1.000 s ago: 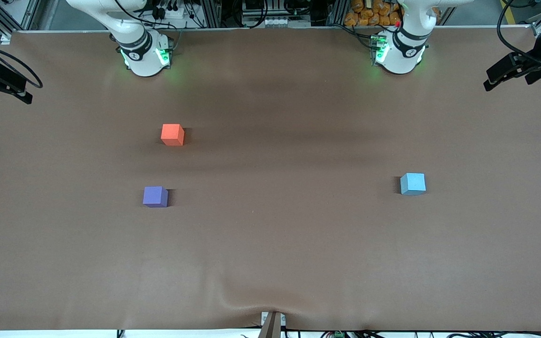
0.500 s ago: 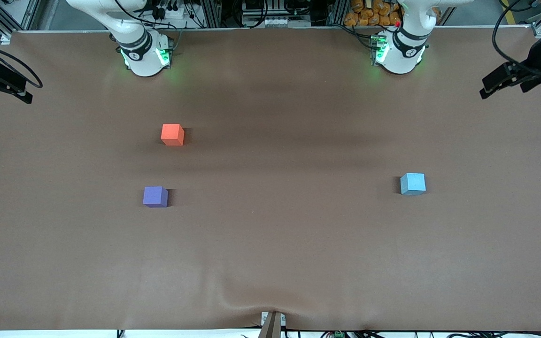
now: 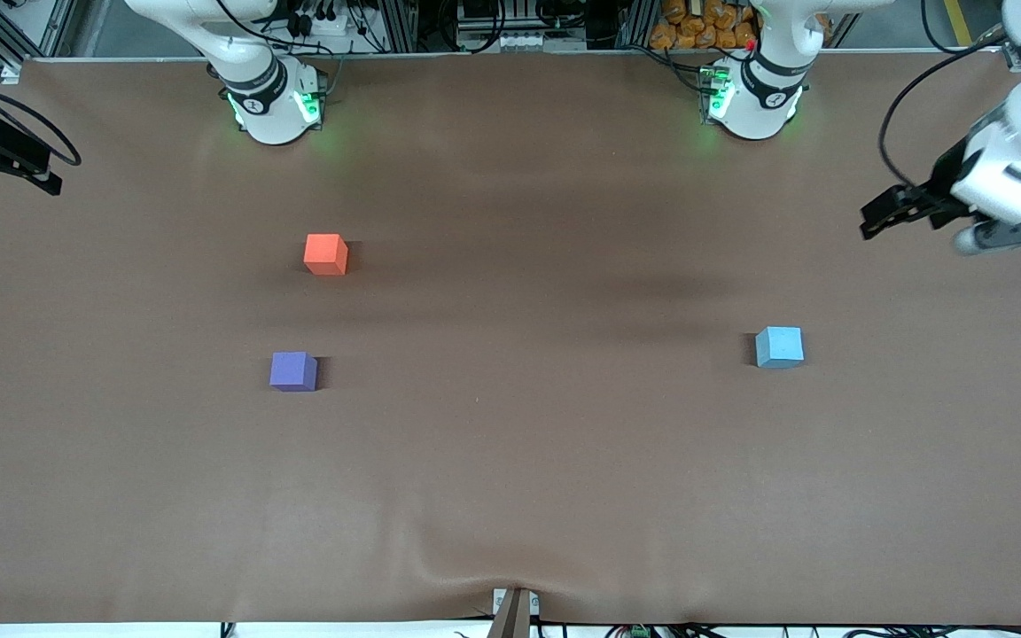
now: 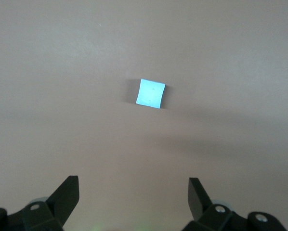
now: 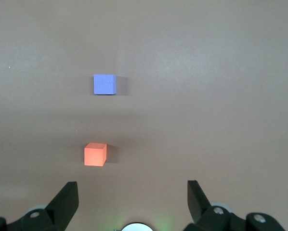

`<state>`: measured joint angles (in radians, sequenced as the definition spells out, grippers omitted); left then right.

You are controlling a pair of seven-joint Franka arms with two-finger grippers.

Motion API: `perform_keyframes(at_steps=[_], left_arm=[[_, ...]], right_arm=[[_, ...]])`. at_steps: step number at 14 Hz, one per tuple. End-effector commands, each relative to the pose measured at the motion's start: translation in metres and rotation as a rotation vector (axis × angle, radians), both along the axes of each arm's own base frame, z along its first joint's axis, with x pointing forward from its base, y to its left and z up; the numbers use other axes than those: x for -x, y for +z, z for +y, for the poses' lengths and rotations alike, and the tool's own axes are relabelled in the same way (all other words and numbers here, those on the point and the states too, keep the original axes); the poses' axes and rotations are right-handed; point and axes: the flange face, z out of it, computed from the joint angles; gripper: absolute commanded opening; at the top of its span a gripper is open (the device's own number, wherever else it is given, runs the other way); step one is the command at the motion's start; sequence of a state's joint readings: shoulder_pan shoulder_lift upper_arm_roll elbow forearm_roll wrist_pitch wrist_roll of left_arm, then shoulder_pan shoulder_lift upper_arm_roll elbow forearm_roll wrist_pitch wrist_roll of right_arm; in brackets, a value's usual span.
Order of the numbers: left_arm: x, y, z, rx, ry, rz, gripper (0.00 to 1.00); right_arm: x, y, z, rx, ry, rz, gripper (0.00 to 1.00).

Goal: Place blue block between orange and purple blocks
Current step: 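Reach the left gripper down over the light-blue cube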

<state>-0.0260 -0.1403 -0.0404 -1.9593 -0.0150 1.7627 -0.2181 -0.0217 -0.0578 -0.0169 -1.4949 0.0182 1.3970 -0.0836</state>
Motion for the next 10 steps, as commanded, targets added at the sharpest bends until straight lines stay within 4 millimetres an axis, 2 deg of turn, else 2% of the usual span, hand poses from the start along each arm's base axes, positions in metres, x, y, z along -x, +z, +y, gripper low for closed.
perform_keyframes(at_steps=[1,7,8,10], left_arm=[[-0.007,-0.059,0.004,0.009,0.009,0.012,1.0],[-0.046,-0.171,0.001,0.01,0.008,0.016,1.0],[-0.047,-0.192,0.002,0.011,0.01,0.007,1.0],[-0.05,-0.223,0.003,0.013,0.011,-0.019,1.0]], right_arm=[[0.0,0.005,-0.002,0.007,-0.015,0.003,1.0],[0.0,0.005,-0.004,0.009,-0.018,0.003,1.0],[-0.001,0.004,-0.003,0.007,-0.016,0.005,1.0],[0.0,0.005,-0.004,0.009,-0.018,0.003,1.0]])
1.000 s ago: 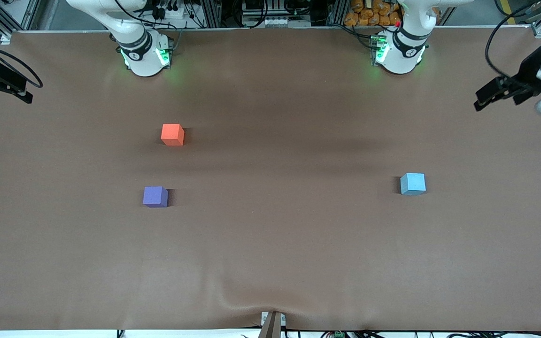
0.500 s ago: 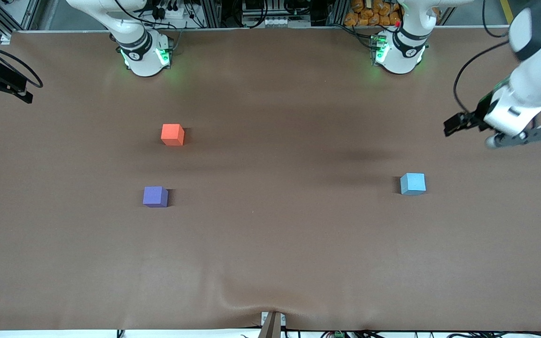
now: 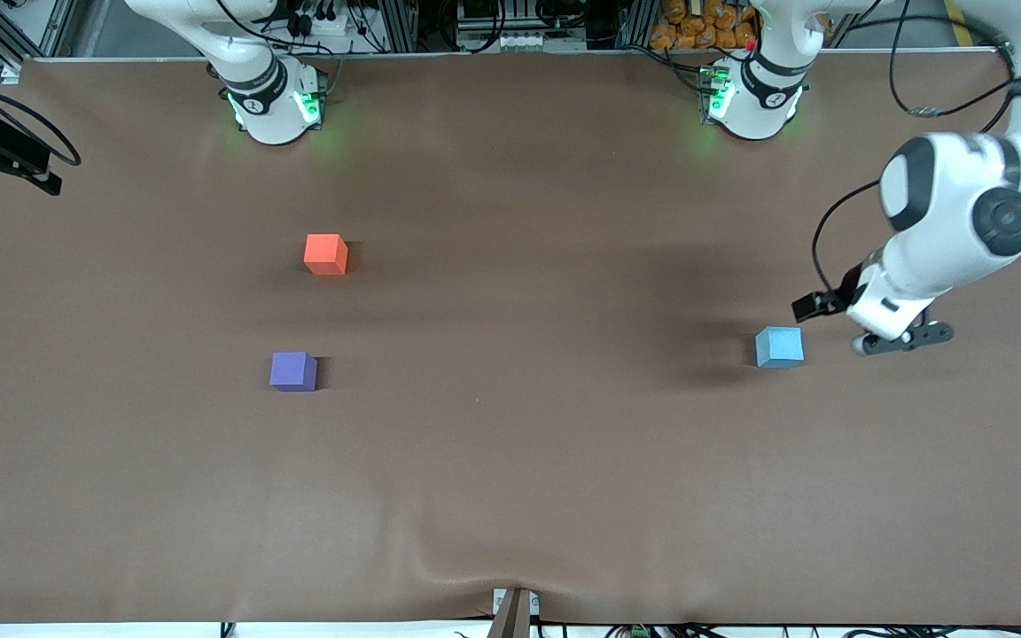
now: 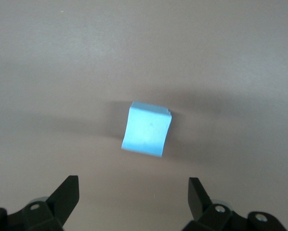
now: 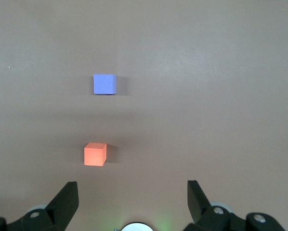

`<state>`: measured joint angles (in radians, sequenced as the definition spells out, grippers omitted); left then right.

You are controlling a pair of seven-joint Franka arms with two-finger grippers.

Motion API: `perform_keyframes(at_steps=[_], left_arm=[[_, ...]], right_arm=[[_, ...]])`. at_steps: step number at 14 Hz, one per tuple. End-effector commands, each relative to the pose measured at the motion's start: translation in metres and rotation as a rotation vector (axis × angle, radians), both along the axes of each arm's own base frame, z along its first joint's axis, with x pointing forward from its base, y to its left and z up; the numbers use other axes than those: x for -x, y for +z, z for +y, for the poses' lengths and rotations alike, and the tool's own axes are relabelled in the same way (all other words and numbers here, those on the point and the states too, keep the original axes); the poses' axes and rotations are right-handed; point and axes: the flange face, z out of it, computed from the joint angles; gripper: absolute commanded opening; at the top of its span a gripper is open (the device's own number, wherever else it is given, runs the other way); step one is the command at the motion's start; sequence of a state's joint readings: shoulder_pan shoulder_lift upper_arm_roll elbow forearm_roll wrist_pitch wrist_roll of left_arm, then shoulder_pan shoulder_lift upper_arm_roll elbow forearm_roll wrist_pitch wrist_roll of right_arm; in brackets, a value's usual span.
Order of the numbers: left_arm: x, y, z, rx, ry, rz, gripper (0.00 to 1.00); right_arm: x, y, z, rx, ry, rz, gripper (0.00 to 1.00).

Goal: Place blue block between orange and purple blocks
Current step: 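Reach the left gripper down over the light-blue cube, then close the left gripper on the light-blue cube and lift it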

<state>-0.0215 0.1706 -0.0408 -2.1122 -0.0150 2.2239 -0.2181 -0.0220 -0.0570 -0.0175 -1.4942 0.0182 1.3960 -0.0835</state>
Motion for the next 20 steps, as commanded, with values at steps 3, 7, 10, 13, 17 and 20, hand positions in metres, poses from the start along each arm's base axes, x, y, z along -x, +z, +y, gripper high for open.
perform_keyframes(at_steps=[3,7,10,13,17,20], left_arm=[[-0.004,-0.05,0.0,0.006,-0.001,-0.02,1.0],[-0.002,-0.082,-0.002,0.007,-0.007,-0.017,1.0],[-0.001,-0.101,-0.005,0.008,-0.011,-0.003,1.0],[0.002,-0.112,-0.006,0.008,-0.014,0.0,1.0],[0.002,-0.129,-0.009,0.01,-0.017,-0.008,1.0],[0.004,-0.135,-0.014,0.01,-0.031,0.001,0.78]], right_arm=[[0.0,0.006,-0.003,0.009,-0.017,0.001,1.0],[-0.001,0.004,-0.002,0.006,-0.015,0.004,1.0],[-0.001,0.004,-0.002,0.007,-0.016,0.004,1.0],[-0.001,0.004,-0.002,0.007,-0.016,0.004,1.0],[-0.001,0.004,-0.003,0.007,-0.017,0.004,1.0],[-0.001,0.004,-0.003,0.006,-0.017,0.004,1.0]])
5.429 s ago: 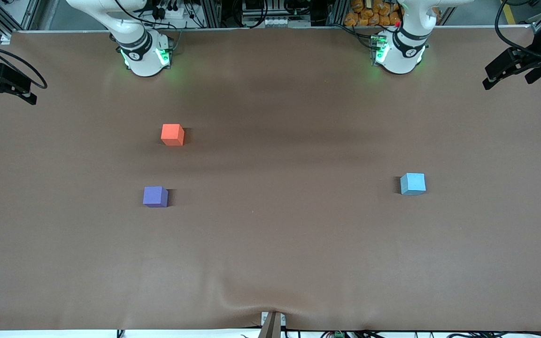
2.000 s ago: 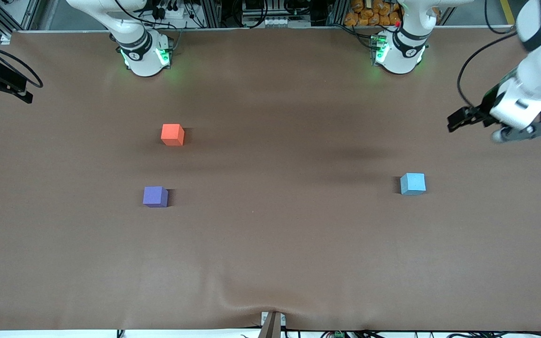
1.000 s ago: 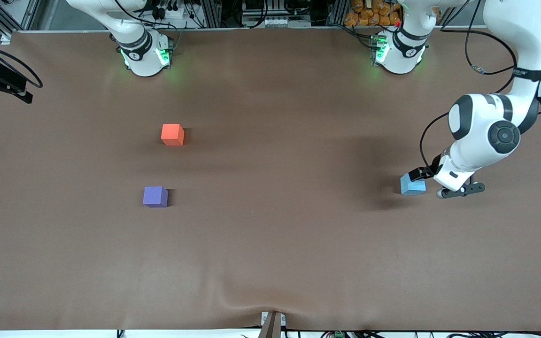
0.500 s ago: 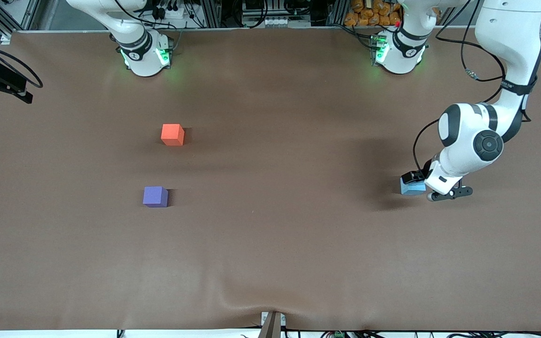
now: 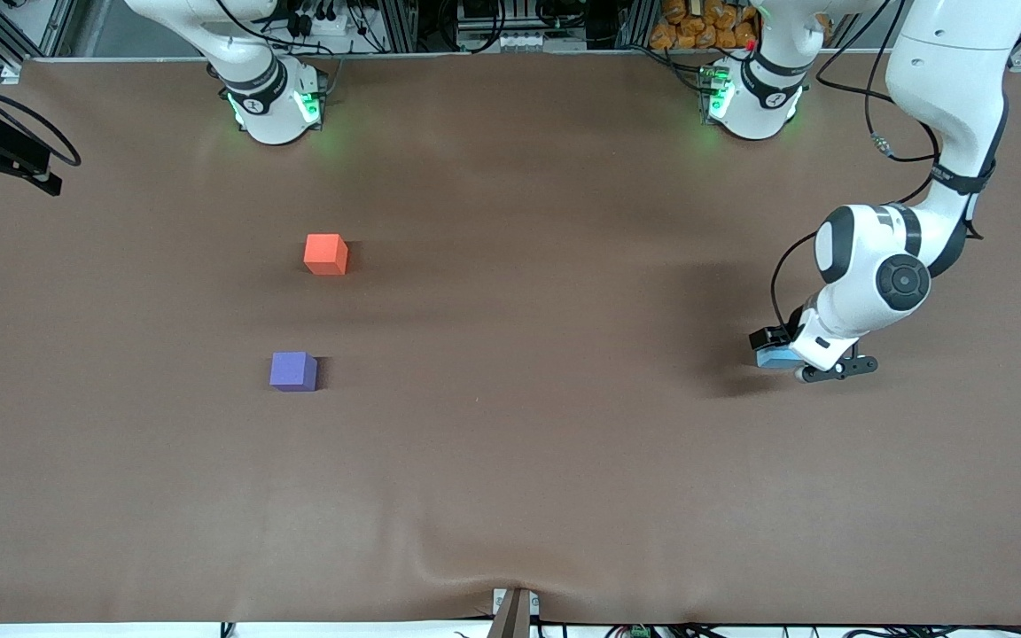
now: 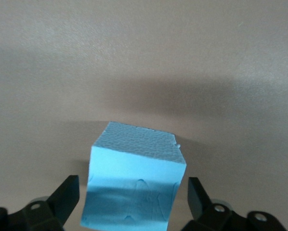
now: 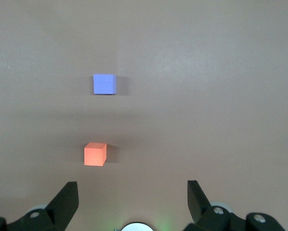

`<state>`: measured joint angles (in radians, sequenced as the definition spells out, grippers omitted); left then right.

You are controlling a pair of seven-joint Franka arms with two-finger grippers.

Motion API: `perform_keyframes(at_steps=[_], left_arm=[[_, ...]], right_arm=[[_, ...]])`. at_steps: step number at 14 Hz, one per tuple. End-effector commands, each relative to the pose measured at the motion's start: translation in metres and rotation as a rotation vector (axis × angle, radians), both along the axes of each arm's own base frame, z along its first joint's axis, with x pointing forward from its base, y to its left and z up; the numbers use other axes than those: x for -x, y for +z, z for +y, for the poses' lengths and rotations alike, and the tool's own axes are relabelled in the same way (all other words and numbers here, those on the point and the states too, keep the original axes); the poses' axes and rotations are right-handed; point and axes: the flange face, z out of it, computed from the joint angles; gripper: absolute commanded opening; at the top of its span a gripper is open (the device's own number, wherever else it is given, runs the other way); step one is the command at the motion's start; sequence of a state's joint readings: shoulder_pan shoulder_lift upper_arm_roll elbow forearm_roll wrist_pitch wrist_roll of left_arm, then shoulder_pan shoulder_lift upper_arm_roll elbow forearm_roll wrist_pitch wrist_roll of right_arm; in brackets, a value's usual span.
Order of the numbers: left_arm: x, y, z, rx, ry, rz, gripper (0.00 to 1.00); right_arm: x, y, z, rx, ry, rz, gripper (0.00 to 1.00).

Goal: Place blue block between orange and purple blocks
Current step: 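Close the left gripper on the light-blue cube and lift it, then carry the light-blue cube with the left gripper toward the table middle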

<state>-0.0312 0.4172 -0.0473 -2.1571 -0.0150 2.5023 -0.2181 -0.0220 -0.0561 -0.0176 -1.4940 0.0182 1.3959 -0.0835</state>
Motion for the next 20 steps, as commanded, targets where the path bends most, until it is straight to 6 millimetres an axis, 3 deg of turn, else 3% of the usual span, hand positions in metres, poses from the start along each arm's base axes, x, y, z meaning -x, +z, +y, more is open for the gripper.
perform_keyframes(at_steps=[1,3,6,9,12,15,18,20], left_arm=[[0.002,-0.001,-0.007,0.002,-0.027,-0.009,0.58],[0.004,0.002,-0.022,0.002,-0.053,-0.009,0.0],[0.004,0.02,-0.072,0.005,-0.126,-0.041,0.0],[0.006,0.046,-0.165,0.021,-0.204,-0.1,0.0],[0.009,0.059,-0.26,0.038,-0.286,-0.117,0.0],[0.031,0.06,-0.375,0.015,-0.497,-0.118,0.0],[0.058,0.052,-0.471,0.01,-0.619,-0.11,0.0],[0.065,0.033,-0.497,0.013,-0.651,-0.114,0.0]], right_arm=[[0.0,0.005,-0.004,0.007,-0.017,0.003,1.0],[0.0,0.005,-0.002,0.006,-0.015,0.003,1.0],[0.0,0.005,-0.003,0.006,-0.017,0.003,1.0],[0.0,0.005,-0.003,0.006,-0.017,0.003,1.0],[-0.001,0.004,-0.003,0.006,-0.017,0.004,1.0],[-0.001,0.004,-0.003,0.006,-0.017,0.004,1.0],[0.0,0.005,-0.004,0.006,-0.018,0.003,1.0],[-0.001,0.004,-0.004,0.006,-0.02,0.003,1.0]])
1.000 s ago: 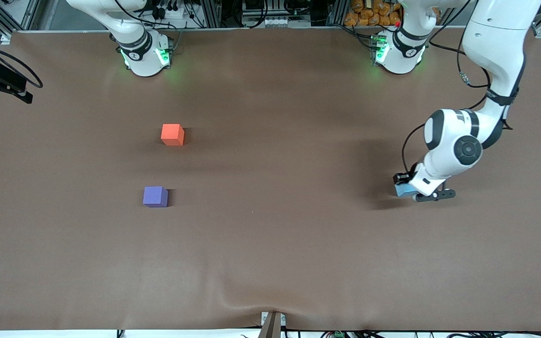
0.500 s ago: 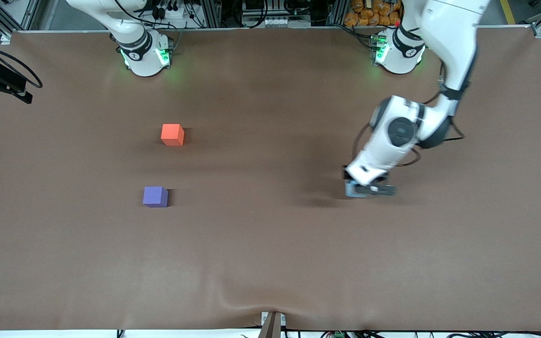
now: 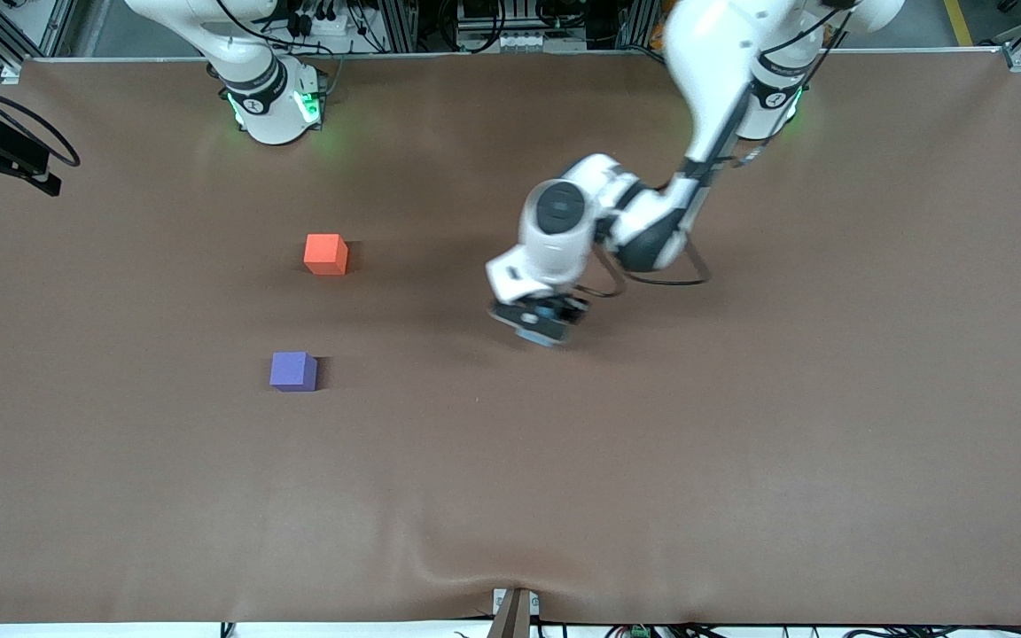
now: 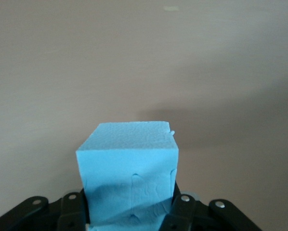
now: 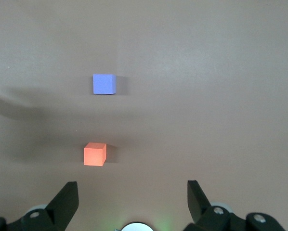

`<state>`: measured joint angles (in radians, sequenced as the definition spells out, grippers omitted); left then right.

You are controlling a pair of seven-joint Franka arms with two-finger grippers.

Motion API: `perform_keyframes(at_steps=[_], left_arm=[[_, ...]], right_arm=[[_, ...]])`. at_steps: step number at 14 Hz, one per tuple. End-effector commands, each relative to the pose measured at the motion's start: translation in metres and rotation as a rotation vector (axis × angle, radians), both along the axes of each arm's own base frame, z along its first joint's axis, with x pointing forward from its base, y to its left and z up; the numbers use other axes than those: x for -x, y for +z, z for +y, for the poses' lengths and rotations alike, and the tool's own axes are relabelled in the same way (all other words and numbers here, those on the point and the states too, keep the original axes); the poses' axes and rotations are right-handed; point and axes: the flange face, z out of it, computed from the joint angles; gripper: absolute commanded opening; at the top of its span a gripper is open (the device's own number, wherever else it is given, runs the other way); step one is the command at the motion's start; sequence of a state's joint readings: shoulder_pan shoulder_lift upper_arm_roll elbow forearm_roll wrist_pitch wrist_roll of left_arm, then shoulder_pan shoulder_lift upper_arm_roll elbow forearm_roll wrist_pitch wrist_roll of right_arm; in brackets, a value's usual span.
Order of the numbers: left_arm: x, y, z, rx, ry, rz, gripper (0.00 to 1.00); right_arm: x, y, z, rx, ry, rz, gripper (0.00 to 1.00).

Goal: Place blue block between orange and purple blocks
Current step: 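Carry the light-blue cube with the left gripper toward the table middle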

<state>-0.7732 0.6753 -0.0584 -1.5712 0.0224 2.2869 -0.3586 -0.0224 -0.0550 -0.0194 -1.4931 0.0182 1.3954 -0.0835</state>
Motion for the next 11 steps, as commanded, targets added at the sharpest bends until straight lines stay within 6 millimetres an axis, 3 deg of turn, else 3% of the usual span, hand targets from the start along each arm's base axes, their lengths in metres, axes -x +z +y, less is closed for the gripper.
perform_keyframes(at_steps=[1,4,7,8,9,11], left_arm=[[-0.004,-0.024,-0.042,-0.019,-0.066,-0.029,0.0],[0.008,-0.043,-0.072,-0.022,-0.187,-0.066,0.0],[0.013,-0.053,-0.083,0.023,-0.179,-0.094,0.0],[0.013,-0.057,-0.084,0.034,-0.161,-0.099,0.25],[0.012,-0.059,-0.083,0.032,-0.16,-0.106,0.99],[0.01,-0.044,-0.084,0.044,-0.154,-0.12,1.0]], right_arm=[[-0.001,0.004,-0.004,0.006,-0.019,0.004,1.0],[0.0,0.004,-0.006,0.006,-0.022,0.004,1.0],[0.0,0.004,-0.006,0.006,-0.021,0.004,1.0],[-0.001,0.004,-0.005,0.004,-0.02,0.004,1.0],[0.0,0.004,-0.006,0.005,-0.019,0.004,1.0],[-0.001,0.003,-0.006,0.002,-0.02,0.004,1.0]])
